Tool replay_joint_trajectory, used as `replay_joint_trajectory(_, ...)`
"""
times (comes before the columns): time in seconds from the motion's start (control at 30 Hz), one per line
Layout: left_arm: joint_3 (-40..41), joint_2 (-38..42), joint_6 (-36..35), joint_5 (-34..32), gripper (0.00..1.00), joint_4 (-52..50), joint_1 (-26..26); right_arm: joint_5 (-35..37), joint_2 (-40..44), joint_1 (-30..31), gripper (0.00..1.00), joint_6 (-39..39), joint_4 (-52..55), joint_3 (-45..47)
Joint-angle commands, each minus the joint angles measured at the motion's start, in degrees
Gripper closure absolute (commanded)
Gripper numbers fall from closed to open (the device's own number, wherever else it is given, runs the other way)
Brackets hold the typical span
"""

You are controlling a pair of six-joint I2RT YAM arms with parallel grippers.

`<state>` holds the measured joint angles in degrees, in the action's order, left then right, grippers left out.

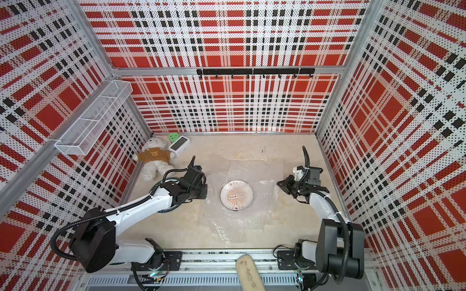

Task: Unpack dinner plates from bubble wrap
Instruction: Unwrap the bubble wrap.

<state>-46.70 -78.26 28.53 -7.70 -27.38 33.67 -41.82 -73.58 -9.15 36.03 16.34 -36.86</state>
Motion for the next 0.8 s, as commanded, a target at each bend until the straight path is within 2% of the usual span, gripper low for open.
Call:
replay_joint_trajectory(0.0, 2.09, 0.85, 2.27, 3.98, 1.00, 1.47, -2.71, 0.92, -1.59, -1.67, 0.80, 1.79, -3.76, 1.90)
replay_joint_trajectory(0.03, 2.96, 1.47, 2.96, 4.99, 1.00, 2.27, -3.92, 0.86, -1.91, -2.44, 0.74, 2.22, -4.39, 2.52)
replay_joint_trajectory(0.07, 3.96, 2.52, 3.67, 6.45, 0.94, 3.30, -5.38, 0.45, -2.08, -3.11, 0.64, 2.82, -5.51, 3.42)
replay_joint_trajectory(0.1, 4.69, 3.66, 3.98, 7.62, 0.85, 4.01, -6.65, 0.31, -2.08, -3.62, 0.59, 2.89, -5.99, 3.80)
replay_joint_trajectory(0.2, 4.46, 7.51, 3.65, 9.01, 0.61, 3.27, -8.44, 4.09, 0.10, -3.85, 0.49, 1.50, -2.73, 2.94)
replay_joint_trajectory(0.3, 1.72, 11.14, 2.44, 9.13, 0.47, -0.12, -8.78, 9.88, 3.98, -3.84, 0.40, -0.68, 2.95, 0.16)
replay_joint_trajectory(0.4, -0.56, 15.55, 2.06, 8.35, 0.41, -3.18, -8.79, 15.28, 8.30, -3.76, 0.36, -3.44, 8.35, -3.18)
replay_joint_trajectory(0.5, -2.06, 19.54, 1.39, 8.16, 0.39, -4.28, -7.82, 21.59, 11.74, -1.63, 0.32, -7.30, 14.53, -7.19)
replay_joint_trajectory(0.6, -4.54, 20.32, 0.17, 7.70, 0.37, -5.89, -4.02, 29.89, 13.60, 3.17, 0.26, -10.07, 19.90, -11.17)
replay_joint_trajectory(0.7, -6.61, 17.52, -0.64, 7.50, 0.34, -5.66, 2.13, 31.67, 13.07, 9.28, 0.24, -12.67, 21.27, -13.48)
replay_joint_trajectory(0.77, -6.55, 14.28, -0.48, 8.80, 0.32, -3.75, 5.18, 32.94, 10.62, 15.56, 0.20, -12.27, 21.45, -14.43)
